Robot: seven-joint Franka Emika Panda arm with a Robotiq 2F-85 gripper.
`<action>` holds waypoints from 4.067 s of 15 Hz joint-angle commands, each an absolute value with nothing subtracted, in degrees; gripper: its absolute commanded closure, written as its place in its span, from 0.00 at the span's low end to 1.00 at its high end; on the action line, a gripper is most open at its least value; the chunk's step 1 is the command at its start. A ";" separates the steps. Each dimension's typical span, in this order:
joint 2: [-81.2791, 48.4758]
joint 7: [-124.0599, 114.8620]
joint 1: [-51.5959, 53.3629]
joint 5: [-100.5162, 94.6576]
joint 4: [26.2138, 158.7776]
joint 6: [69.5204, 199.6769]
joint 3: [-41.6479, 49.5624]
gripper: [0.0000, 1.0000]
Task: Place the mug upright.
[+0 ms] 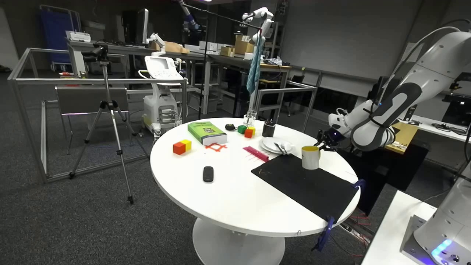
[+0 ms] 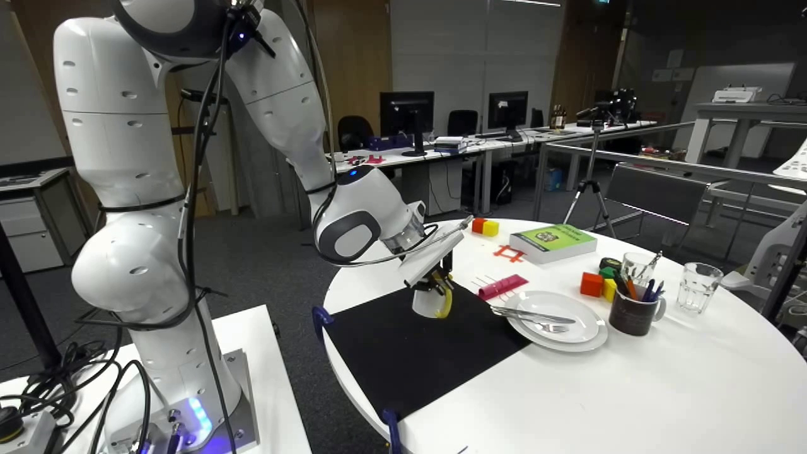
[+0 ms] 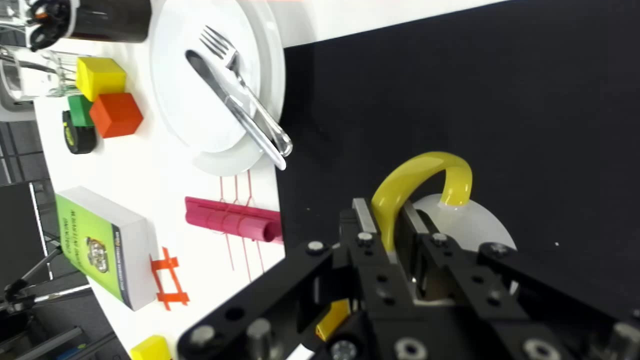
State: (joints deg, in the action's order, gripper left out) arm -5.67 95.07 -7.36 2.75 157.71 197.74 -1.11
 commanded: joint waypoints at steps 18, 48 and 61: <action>-10.32 84.14 -4.00 -6.41 152.75 198.54 2.95 0.96; -17.32 86.01 4.89 -10.08 149.38 197.98 9.91 0.10; -14.70 80.61 -0.99 -18.52 152.53 194.20 7.14 0.00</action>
State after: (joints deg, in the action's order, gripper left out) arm -18.08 82.81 1.72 -15.85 151.09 196.82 8.49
